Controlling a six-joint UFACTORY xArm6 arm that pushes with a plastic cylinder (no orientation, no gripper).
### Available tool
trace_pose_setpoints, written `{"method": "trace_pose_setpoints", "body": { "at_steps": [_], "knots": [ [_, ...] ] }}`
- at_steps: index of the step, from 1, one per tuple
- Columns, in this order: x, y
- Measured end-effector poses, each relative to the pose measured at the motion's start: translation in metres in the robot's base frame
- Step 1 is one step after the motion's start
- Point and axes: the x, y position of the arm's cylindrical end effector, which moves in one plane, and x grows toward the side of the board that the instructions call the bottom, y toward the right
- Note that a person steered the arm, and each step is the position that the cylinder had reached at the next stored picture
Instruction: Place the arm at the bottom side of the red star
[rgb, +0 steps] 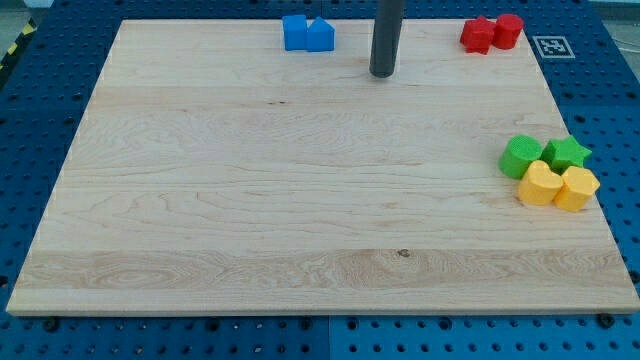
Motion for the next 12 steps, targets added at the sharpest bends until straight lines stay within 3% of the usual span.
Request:
{"method": "trace_pose_setpoints", "body": {
  "at_steps": [5, 9, 12],
  "knots": [
    [0.013, 0.012],
    [0.020, 0.087],
    [0.022, 0.107]
  ]
}}
